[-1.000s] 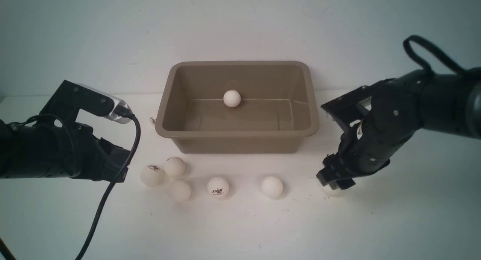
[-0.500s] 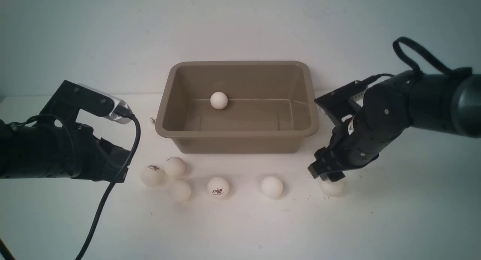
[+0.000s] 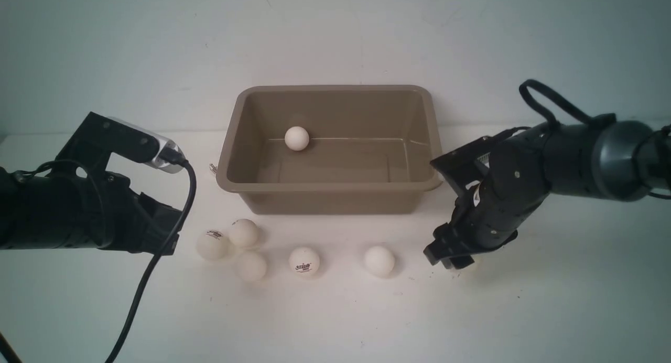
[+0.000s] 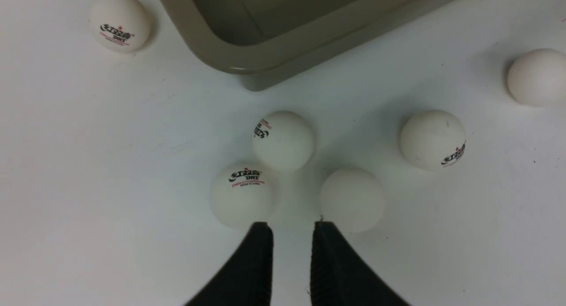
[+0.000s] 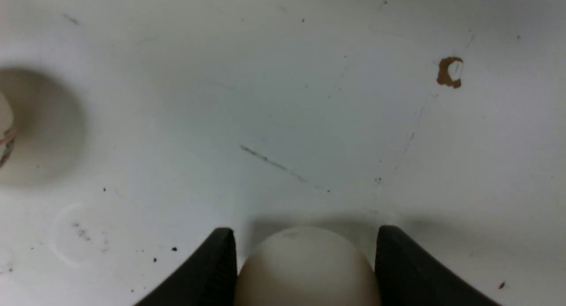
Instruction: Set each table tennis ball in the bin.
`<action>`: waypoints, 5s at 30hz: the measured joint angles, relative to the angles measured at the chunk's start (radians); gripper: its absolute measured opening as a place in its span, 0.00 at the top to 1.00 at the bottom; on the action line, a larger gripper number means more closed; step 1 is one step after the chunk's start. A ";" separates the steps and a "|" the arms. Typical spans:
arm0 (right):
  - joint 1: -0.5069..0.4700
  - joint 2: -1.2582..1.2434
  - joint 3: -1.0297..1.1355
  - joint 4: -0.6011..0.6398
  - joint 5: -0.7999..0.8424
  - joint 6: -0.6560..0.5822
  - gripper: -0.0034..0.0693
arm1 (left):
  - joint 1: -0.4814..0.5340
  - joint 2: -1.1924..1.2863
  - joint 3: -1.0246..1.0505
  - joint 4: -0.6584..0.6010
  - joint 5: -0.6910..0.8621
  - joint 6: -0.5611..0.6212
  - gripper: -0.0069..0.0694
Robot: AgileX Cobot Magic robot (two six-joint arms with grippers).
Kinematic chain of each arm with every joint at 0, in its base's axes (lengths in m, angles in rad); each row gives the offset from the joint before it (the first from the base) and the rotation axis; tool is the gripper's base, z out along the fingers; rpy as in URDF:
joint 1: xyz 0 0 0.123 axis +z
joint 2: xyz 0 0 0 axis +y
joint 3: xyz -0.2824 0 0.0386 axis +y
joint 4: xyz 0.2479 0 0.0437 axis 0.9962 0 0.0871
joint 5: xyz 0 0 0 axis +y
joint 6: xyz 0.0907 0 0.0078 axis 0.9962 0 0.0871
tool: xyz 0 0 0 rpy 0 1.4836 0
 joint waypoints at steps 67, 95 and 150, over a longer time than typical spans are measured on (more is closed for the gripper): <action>0.050 0.004 -0.464 0.183 0.560 -0.174 0.43 | 0.000 0.029 0.000 0.007 0.004 0.000 0.76; 0.227 -0.065 -0.136 0.136 0.184 -0.139 0.48 | 0.000 0.029 0.000 0.007 0.027 -0.003 0.76; 0.228 0.148 -0.242 -0.018 0.073 -0.033 0.40 | 0.000 0.029 0.000 0.007 0.029 -0.004 0.76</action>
